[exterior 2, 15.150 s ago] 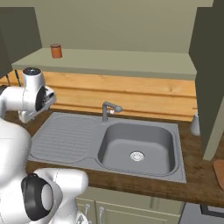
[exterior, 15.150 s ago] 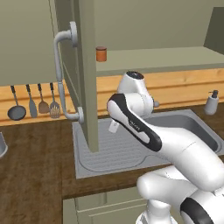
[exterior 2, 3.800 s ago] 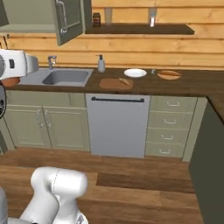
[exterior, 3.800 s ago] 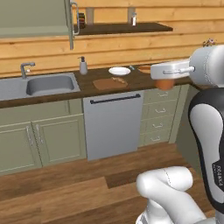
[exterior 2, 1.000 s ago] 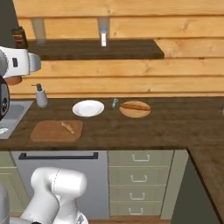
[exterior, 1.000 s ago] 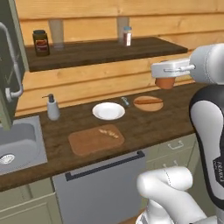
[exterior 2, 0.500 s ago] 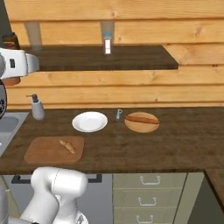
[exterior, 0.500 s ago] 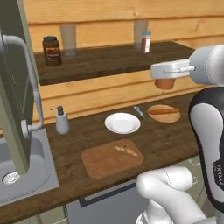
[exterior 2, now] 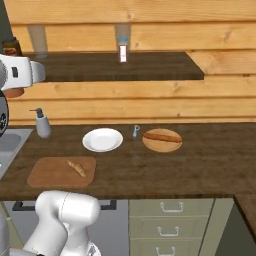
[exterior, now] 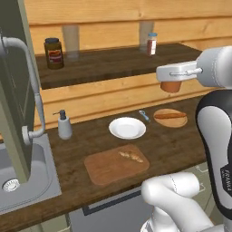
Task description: From the different types of pastries on the counter, select a croissant and place it on the cutting board. Then retrieve a jar of jam from the cabinet and place it alongside the croissant on the cutting board.
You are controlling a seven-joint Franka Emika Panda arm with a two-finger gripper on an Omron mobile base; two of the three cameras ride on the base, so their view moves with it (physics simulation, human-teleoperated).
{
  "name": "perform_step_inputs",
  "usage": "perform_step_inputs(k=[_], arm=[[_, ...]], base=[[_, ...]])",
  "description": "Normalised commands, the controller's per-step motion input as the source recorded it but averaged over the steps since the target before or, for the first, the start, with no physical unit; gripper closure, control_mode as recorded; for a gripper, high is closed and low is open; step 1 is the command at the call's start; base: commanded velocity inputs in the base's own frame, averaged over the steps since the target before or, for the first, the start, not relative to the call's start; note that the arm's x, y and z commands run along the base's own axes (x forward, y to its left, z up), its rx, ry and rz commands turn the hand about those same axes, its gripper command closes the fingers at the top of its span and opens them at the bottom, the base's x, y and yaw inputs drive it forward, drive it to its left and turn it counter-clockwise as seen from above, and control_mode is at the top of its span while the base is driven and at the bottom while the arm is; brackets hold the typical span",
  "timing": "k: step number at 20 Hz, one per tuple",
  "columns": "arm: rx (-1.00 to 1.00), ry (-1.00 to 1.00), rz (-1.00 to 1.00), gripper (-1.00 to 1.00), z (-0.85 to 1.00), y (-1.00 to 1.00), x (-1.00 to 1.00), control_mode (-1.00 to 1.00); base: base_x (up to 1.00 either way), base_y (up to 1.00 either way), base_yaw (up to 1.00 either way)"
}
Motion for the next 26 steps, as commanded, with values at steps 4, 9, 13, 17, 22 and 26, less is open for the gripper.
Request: perform_step_inputs(k=[4, 9, 13, 17, 22, 26], arm=[[0.0, 0.0, 0.0, 1.0, 0.0, 0.0, 0.0, 1.0], [0.0, 0.0, 0.0, 1.0, 0.0, 0.0, 0.0, 1.0], [0.0, 0.0, 0.0, 1.0, 0.0, 0.0, 0.0, 1.0], [0.0, 0.0, 0.0, 1.0, 0.0, 0.0, 0.0, 1.0], [0.0, 0.0, 0.0, 1.0, 0.0, 0.0, 0.0, 1.0], [0.0, 0.0, 0.0, 1.0, 0.0, 0.0, 0.0, 1.0]], base=[[0.83, 0.24, -0.05], [-0.01, 0.25, 0.02], [-0.55, 0.35, 0.24], [-0.11, 0.1, 0.24], [0.0, -0.03, 0.16], [0.0, -0.01, 0.02]])
